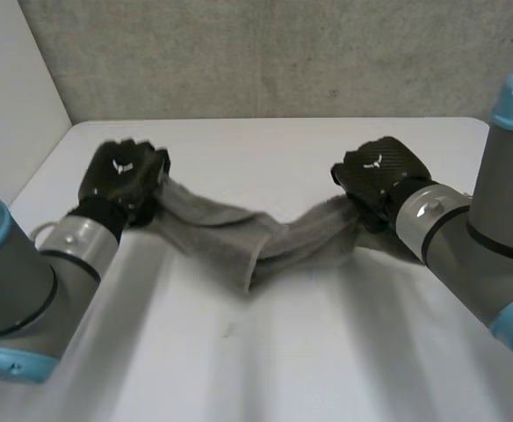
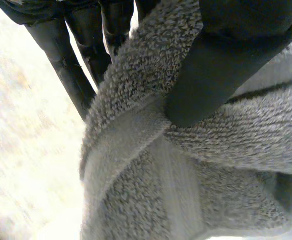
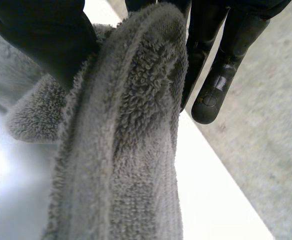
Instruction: Fold the towel.
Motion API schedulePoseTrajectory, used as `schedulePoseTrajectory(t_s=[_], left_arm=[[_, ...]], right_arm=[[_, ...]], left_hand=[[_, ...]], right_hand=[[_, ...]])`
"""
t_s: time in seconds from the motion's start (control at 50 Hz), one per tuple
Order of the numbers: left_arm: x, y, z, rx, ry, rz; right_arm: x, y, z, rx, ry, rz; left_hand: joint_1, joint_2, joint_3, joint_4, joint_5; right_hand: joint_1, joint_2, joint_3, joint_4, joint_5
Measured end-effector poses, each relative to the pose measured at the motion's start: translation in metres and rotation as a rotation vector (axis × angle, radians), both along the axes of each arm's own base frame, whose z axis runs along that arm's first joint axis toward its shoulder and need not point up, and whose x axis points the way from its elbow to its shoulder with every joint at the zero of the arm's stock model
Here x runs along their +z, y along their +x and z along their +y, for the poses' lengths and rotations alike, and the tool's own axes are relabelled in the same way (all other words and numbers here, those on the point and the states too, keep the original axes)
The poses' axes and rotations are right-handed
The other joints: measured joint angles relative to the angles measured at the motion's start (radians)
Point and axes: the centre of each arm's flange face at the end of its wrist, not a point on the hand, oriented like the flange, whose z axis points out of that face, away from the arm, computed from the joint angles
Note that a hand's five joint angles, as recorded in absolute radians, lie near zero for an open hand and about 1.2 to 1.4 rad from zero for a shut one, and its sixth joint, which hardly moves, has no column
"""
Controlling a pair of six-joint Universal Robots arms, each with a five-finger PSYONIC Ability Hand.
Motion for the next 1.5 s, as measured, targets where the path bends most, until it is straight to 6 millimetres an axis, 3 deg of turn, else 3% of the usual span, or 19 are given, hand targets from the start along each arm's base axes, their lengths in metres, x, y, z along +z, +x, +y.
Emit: schedulePoseTrajectory(t_s=[0.16,0.3,0.38,0.4,0.44,0.52,0.6,0.66,0.72,0.8,0.96,1.1,1.2,1.34,1.5], left_arm=[[-0.035,0.002,0.002,-0.001,0.129,0.018],[-0.063,0.001,-0.02,0.012,0.195,0.018],[-0.067,0.0,-0.033,0.022,0.181,0.023],[-0.068,-0.001,-0.038,0.026,0.173,0.025],[-0.07,-0.001,-0.045,0.034,0.159,0.027],[-0.071,0.001,-0.056,0.051,0.139,0.029],[-0.065,0.003,-0.056,0.053,0.125,0.032],[-0.06,0.004,-0.053,0.05,0.116,0.034],[-0.04,0.001,-0.037,0.023,0.08,0.047],[-0.022,-0.011,-0.015,-0.033,0.042,0.061],[-0.009,-0.045,0.037,-0.224,0.003,0.037],[-0.024,-0.068,0.069,-0.487,-0.044,-0.111],[-0.041,-0.073,0.079,-0.624,-0.069,-0.218],[-0.061,-0.074,0.081,-0.683,-0.098,-0.322],[-0.073,-0.075,0.078,-0.684,-0.136,-0.392]], right_arm=[[-0.006,-0.004,-0.007,-0.024,0.049,0.002],[-0.049,0.014,-0.041,-0.058,0.055,-0.009],[-0.066,0.02,-0.057,-0.092,0.025,-0.014],[-0.071,0.021,-0.061,-0.102,0.014,-0.017],[-0.078,0.023,-0.068,-0.119,-0.002,-0.019],[-0.084,0.025,-0.076,-0.139,-0.022,-0.027],[-0.072,0.022,-0.078,-0.157,-0.04,-0.059],[-0.065,0.019,-0.077,-0.164,-0.046,-0.08],[-0.041,0.009,-0.071,-0.187,-0.049,-0.151],[-0.027,-0.002,-0.063,-0.205,-0.037,-0.193],[-0.03,-0.026,-0.046,-0.229,0.038,-0.182],[-0.045,-0.056,-0.037,-0.248,0.147,-0.139],[-0.059,-0.073,-0.036,-0.262,0.214,-0.124],[-0.076,-0.086,-0.031,-0.279,0.279,-0.11],[-0.089,-0.087,-0.022,-0.258,0.325,-0.108]], left_hand=[[-0.219,-0.214,-0.214,-0.217,-0.219],[-0.267,-0.265,-0.264,-0.268,-0.27],[-0.333,-0.333,-0.332,-0.337,-0.338],[-0.333,-0.333,-0.332,-0.337,-0.338],[-0.468,-0.456,-0.457,-0.46,-0.462],[-0.636,-0.635,-0.634,-0.631,-0.633],[-0.8,-0.794,-0.795,-0.799,-0.798],[-0.8,-0.794,-0.795,-0.799,-0.798],[-0.833,-0.836,-0.833,-0.838,-0.834],[-0.822,-0.817,-0.818,-0.821,-0.824],[-0.65,-0.647,-0.647,-0.649,-0.651],[-0.508,-0.504,-0.509,-0.511,-0.513],[-0.457,-0.451,-0.452,-0.453,-0.456],[-0.362,-0.36,-0.364,-0.366,-0.369],[-0.299,-0.295,-0.296,-0.299,-0.302]], right_hand=[[0.0,0.0,0.0,0.0,0.0],[0.0,0.0,0.0,0.0,0.0],[-0.004,-0.045,-0.053,-0.057,-0.02],[-0.02,-0.105,-0.116,-0.131,-0.07],[-0.309,-0.44,-0.448,-0.448,-0.372],[-0.628,-0.818,-0.838,-0.851,-0.785],[-0.707,-0.915,-0.944,-0.948,-0.886],[-0.71,-0.923,-0.95,-0.948,-0.889],[-0.71,-0.926,-0.95,-0.957,-0.89],[-0.71,-0.926,-0.951,-0.957,-0.89],[-0.71,-0.926,-0.95,-0.957,-0.891],[-0.71,-0.926,-0.95,-0.957,-0.891],[-0.71,-0.926,-0.95,-0.957,-0.891],[-0.71,-0.926,-0.95,-0.957,-0.891],[-0.71,-0.926,-0.95,-0.957,-0.89]])
